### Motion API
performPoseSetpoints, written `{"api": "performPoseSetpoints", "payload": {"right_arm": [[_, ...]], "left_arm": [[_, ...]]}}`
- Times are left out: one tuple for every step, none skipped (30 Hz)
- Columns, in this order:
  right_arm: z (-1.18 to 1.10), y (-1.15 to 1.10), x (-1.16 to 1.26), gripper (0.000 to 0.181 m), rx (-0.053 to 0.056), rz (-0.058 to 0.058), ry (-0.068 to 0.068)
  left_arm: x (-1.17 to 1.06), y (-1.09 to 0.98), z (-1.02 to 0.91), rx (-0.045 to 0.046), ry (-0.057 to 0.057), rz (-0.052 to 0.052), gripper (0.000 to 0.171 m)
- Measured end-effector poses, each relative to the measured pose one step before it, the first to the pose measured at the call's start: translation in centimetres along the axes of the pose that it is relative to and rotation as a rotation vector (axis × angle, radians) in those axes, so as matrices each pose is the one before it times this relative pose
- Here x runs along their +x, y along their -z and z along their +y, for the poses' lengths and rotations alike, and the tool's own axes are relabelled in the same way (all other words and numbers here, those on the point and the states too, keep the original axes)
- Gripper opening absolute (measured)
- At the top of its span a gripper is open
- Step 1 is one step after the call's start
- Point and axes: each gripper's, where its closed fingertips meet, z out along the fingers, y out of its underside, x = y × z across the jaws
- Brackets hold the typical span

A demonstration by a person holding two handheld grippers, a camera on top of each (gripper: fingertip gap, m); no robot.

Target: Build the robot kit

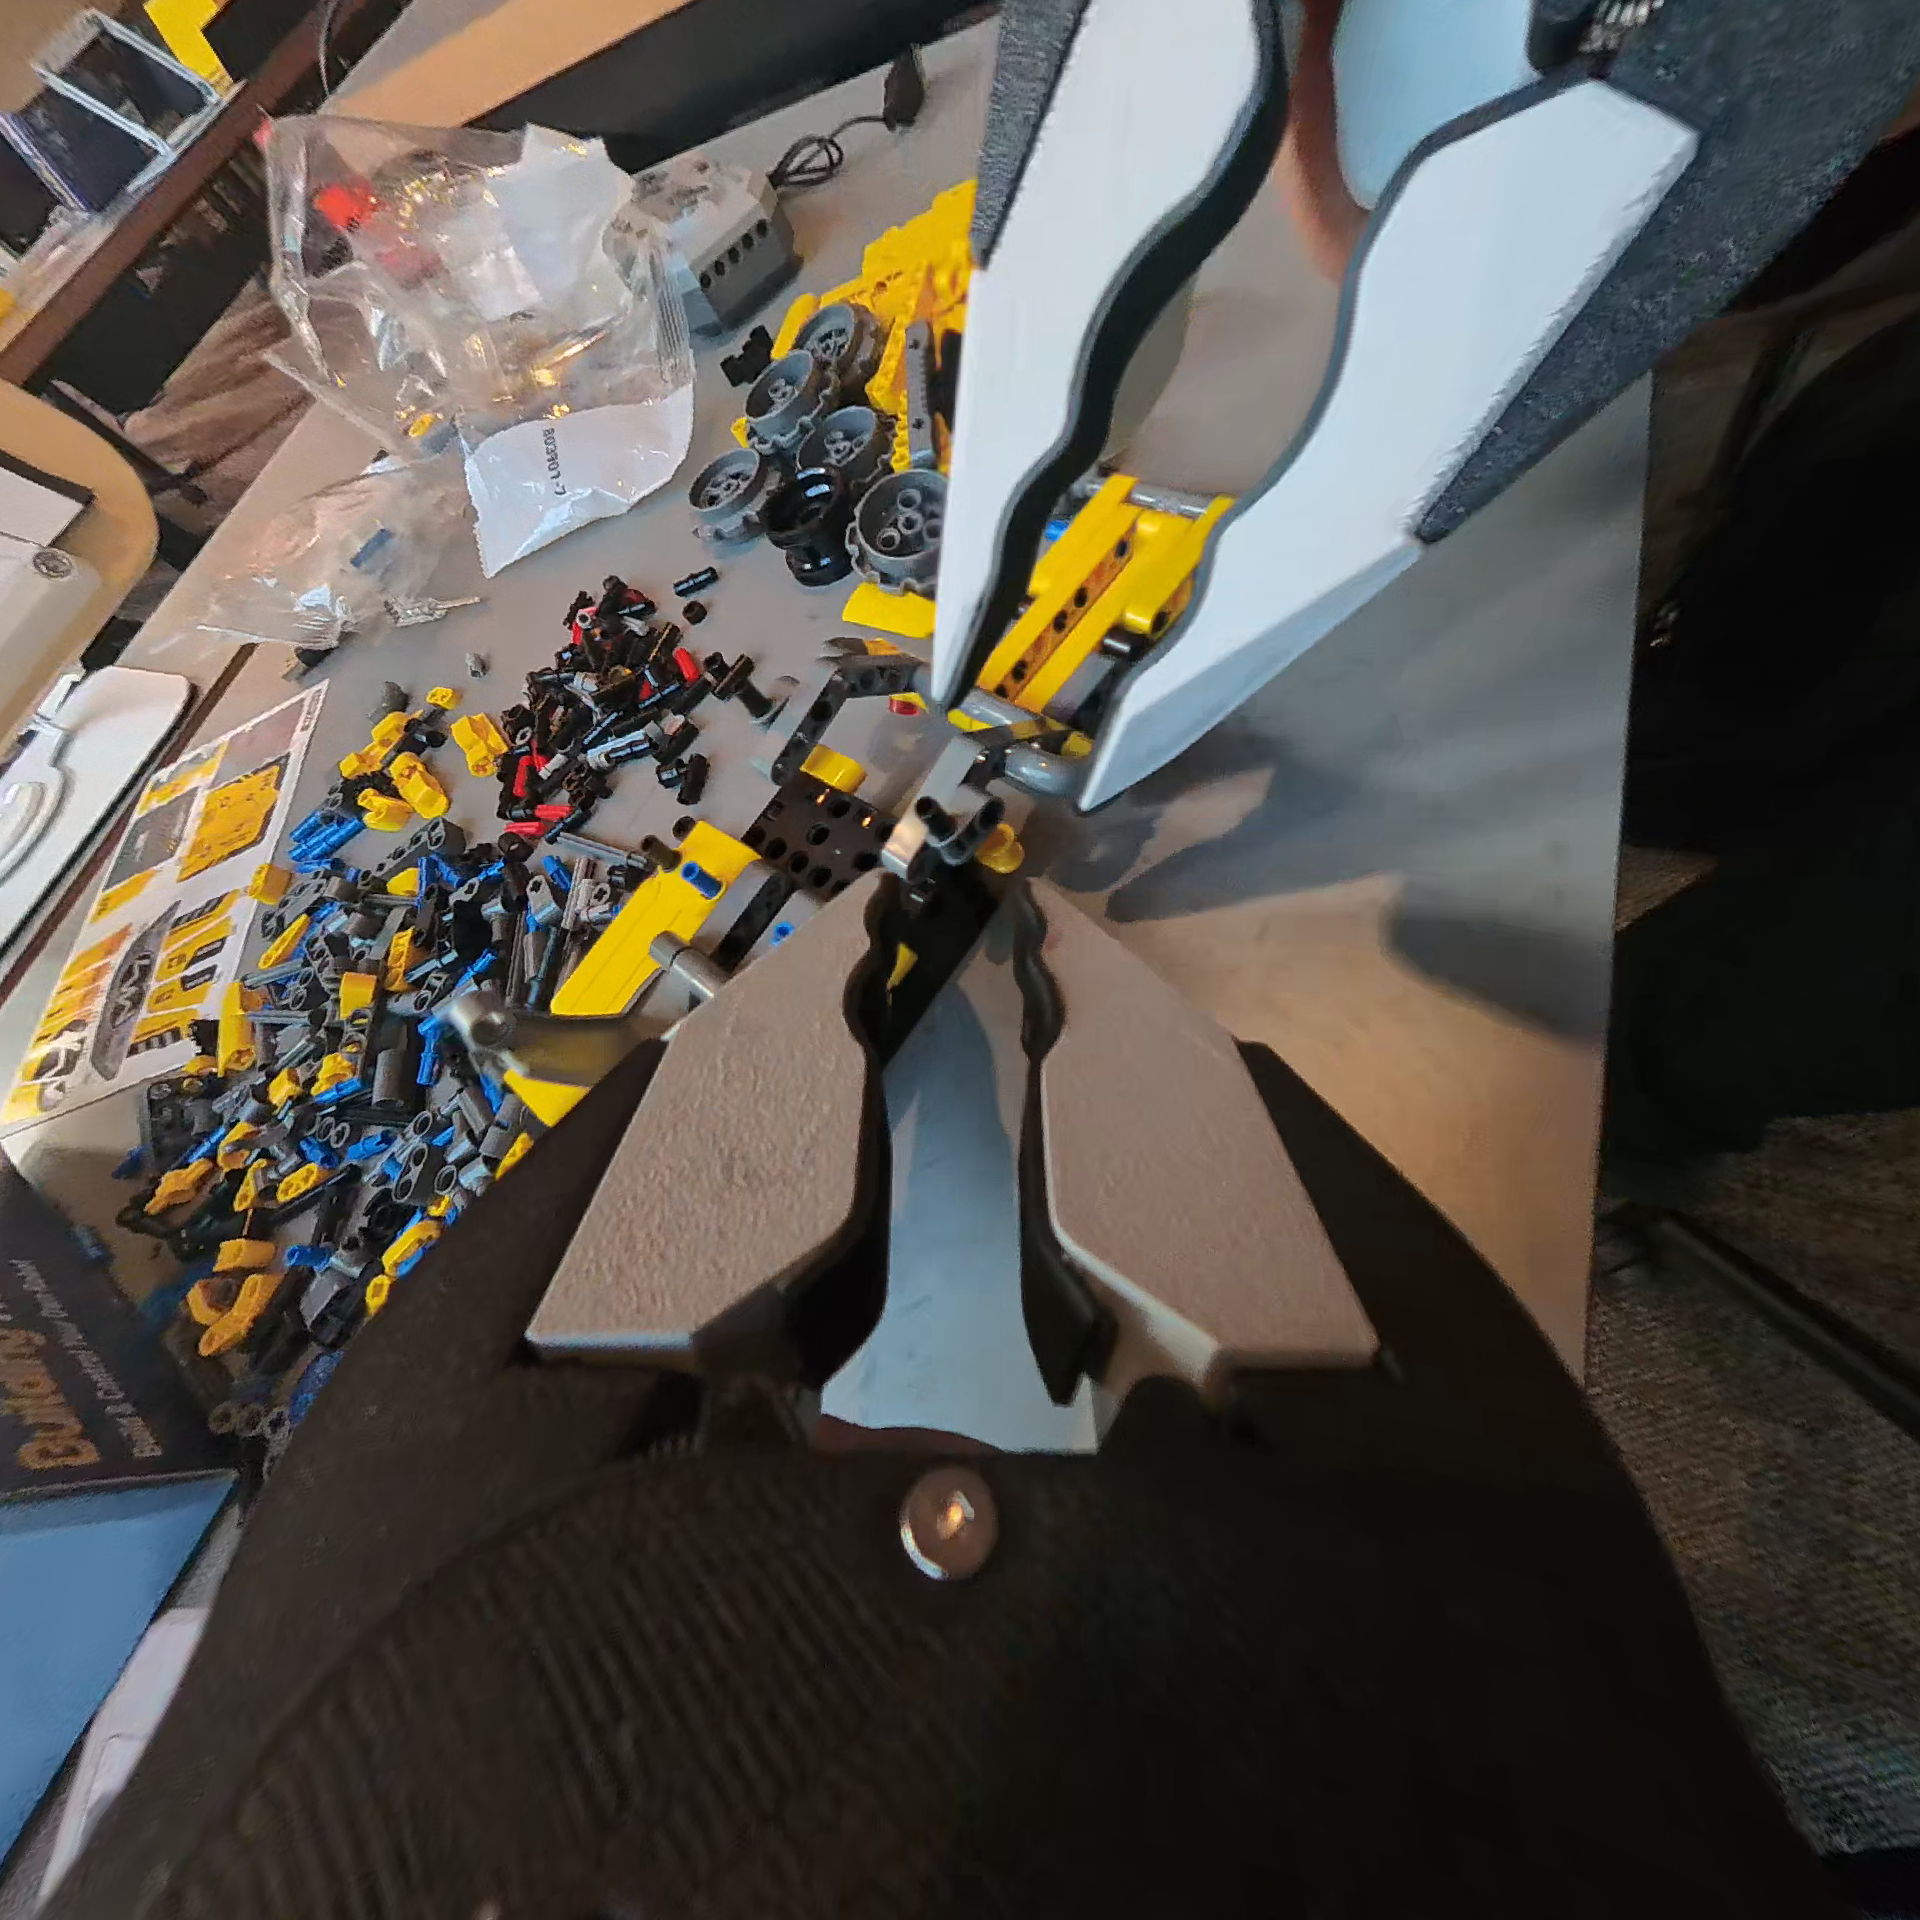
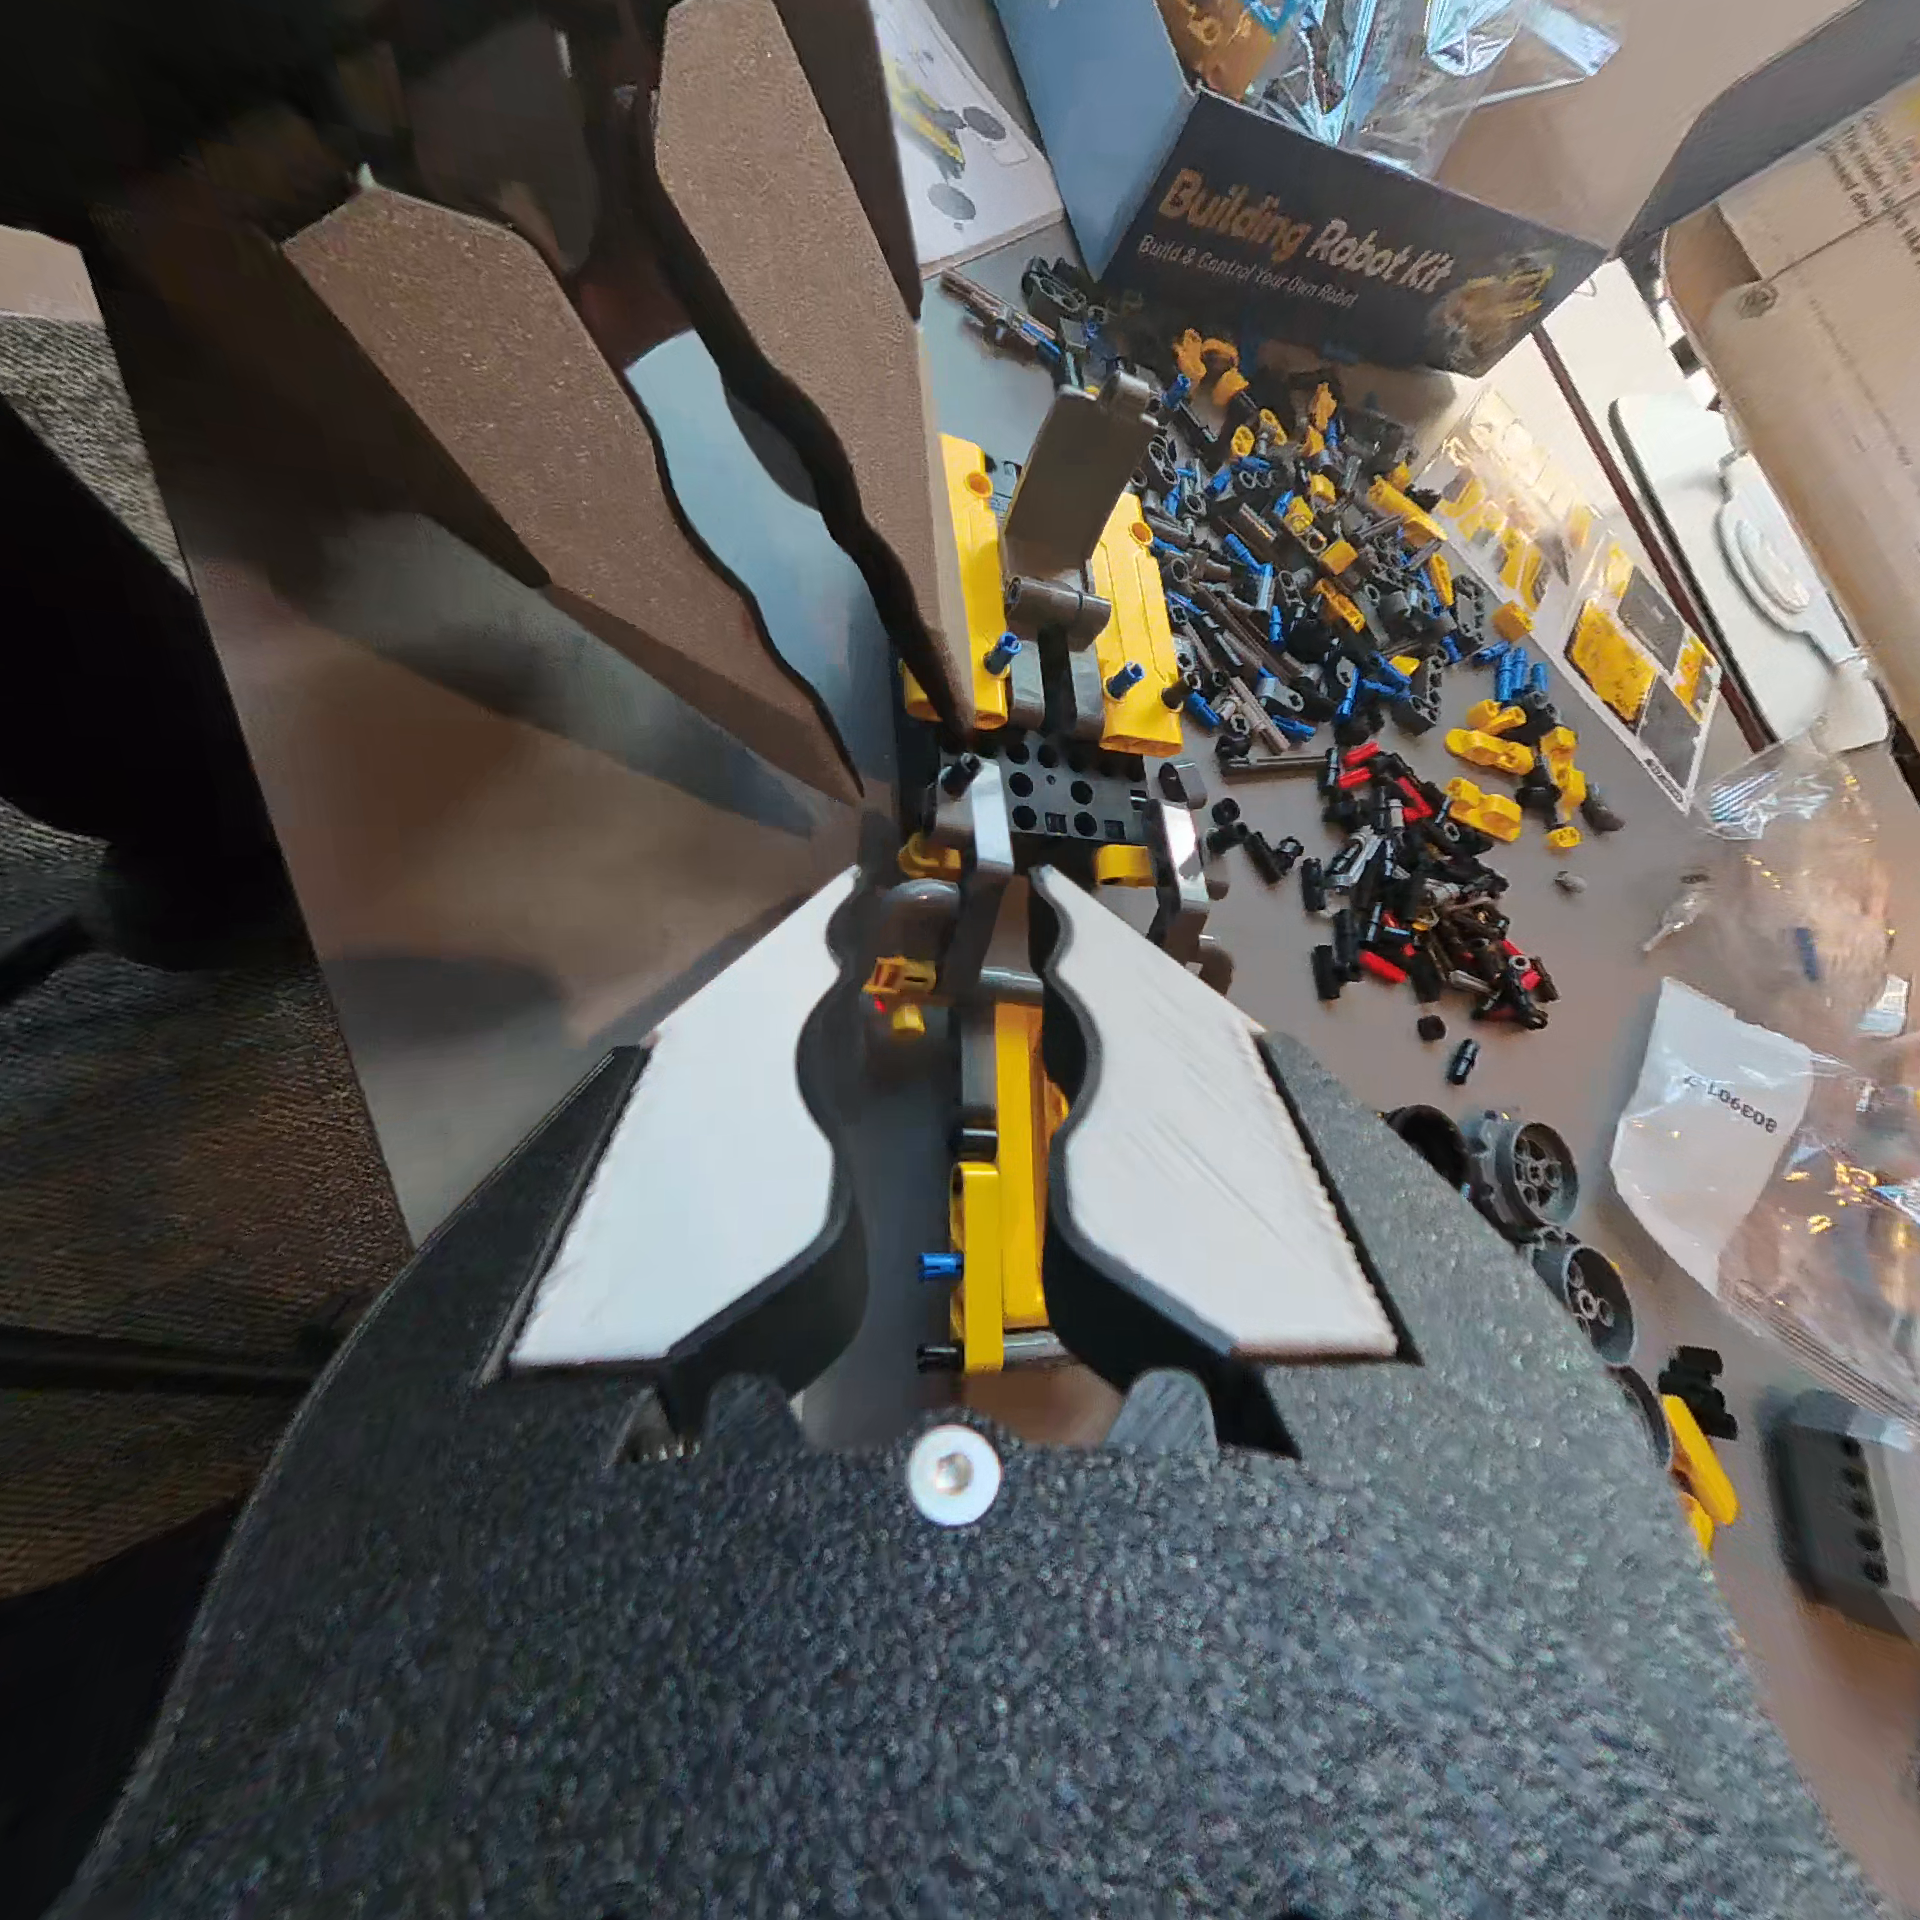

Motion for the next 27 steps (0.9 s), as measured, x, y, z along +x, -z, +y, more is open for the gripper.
{"api": "performPoseSetpoints", "payload": {"right_arm": [[-0.203,0.046,0.009,0.025,0.0097,-0.0087,-0.0175],[-0.161,0.085,0.074,0.025,0.0117,-0.0079,-0.0320],[-0.165,0.183,-0.070,0.026,0.0165,-0.0116,-0.0451],[-0.127,0.322,-0.290,0.028,0.0216,-0.0123,-0.0458],[0.007,0.430,-0.217,0.028,0.0178,0.0096,-0.0281],[0.223,0.453,-0.034,0.028,0.0056,0.0343,0.0001],[0.416,0.336,-0.024,0.027,-0.0085,0.0378,0.0156],[0.545,0.132,-0.164,0.027,-0.0198,0.0239,0.0136],[0.544,-0.046,-0.262,0.027,-0.0239,0.0097,0.0096],[0.380,-0.147,-0.207,0.027,-0.0155,0.0027,0.0057],[0.126,-0.152,-0.164,0.028,-0.0029,-0.0061,-0.0031],[-0.067,-0.152,-0.115,0.030,0.0035,-0.0126,-0.0131],[-0.115,-0.181,-0.001,0.033,0.0026,-0.0121,-0.0190],[-0.040,-0.248,0.140,0.039,-0.0036,-0.0072,-0.0172],[0.001,-0.283,0.185,0.044,-0.0058,-0.0036,-0.0089],[-0.040,-0.289,0.169,0.044,-0.0024,-0.0053,-0.0020],[0.012,-0.298,0.063,0.044,-0.0053,-0.0153,-0.0024],[0.132,-0.321,0.043,0.043,-0.0134,-0.0235,-0.0069],[0.137,-0.292,0.046,0.043,-0.0133,-0.0264,-0.0090],[0.019,-0.229,0.118,0.043,-0.0043,-0.0232,-0.0073],[-0.092,-0.143,0.253,0.043,0.0031,-0.0138,-0.0056],[-0.160,-0.069,0.280,0.042,0.0078,-0.0112,-0.0046],[-0.189,-0.038,0.199,0.039,0.0105,-0.0162,-0.0073],[-0.169,-0.043,0.093,0.038,0.0097,-0.0235,-0.0118],[-0.050,-0.130,-0.142,0.037,0.0027,-0.0370,-0.0136],[0.049,-0.190,-0.280,0.033,-0.0045,-0.0427,-0.0121],[0.059,-0.220,-0.174,0.031,-0.0061,-0.0304,-0.0093]], "left_arm": [[-0.148,0.109,-0.074,0.00867,0.0081,0.0058,0.018],[-0.101,0.058,-0.119,0.00765,-0.0063,0.0032,0.018],[-0.098,0.055,-0.063,-0.00395,-0.0169,-0.0018,0.019],[0.002,0.088,-0.011,-0.01708,-0.0272,0.0046,0.019],[-0.081,0.204,-0.130,-0.01489,-0.0380,0.0051,0.017],[-0.215,0.306,-0.210,-0.01025,-0.0430,0.0063,0.015],[-0.357,0.304,-0.157,-0.01547,-0.0375,0.0128,0.014],[-0.231,0.243,0.013,-0.02558,-0.0310,0.0345,0.015],[-0.224,0.126,0.094,-0.02671,-0.0262,0.0425,0.016],[-0.314,-0.007,0.021,-0.01107,-0.0213,0.0378,0.017],[-0.070,-0.082,0.088,-0.00391,-0.0243,0.0459,0.018],[-0.020,-0.100,0.222,-0.00258,-0.0150,0.0397,0.019],[0.066,-0.059,0.198,-0.00094,-0.0001,0.0339,0.020],[0.148,-0.005,-0.013,0.01230,0.0065,0.0262,0.020],[0.172,-0.024,-0.140,0.01642,0.0044,0.0149,0.019],[0.133,-0.113,-0.075,0.00600,-0.0037,0.0044,0.019],[0.220,-0.254,0.013,-0.00633,-0.0187,0.0070,0.019],[-0.059,-0.371,0.030,-0.01238,-0.0279,-0.0068,0.019],[-0.128,-0.423,0.056,-0.01574,-0.0273,-0.0027,0.019],[-0.090,-0.416,0.045,-0.01288,-0.0176,0.0098,0.017],[-0.021,-0.353,0.004,-0.00517,-0.0065,0.0198,0.017],[0.009,-0.275,0.063,-0.00460,-0.0017,0.0224,0.016],[0.052,-0.203,0.147,-0.00452,-0.0047,0.0233,0.014],[0.007,-0.156,0.132,0.00033,-0.0068,0.0176,0.010],[-0.011,-0.119,0.081,0.00572,-0.0027,0.0140,0.008],[0.070,-0.052,-0.013,0.00980,0.0051,0.0184,0.007],[-0.015,-0.009,-0.024,0.00780,0.0061,0.0116,0.007]]}}
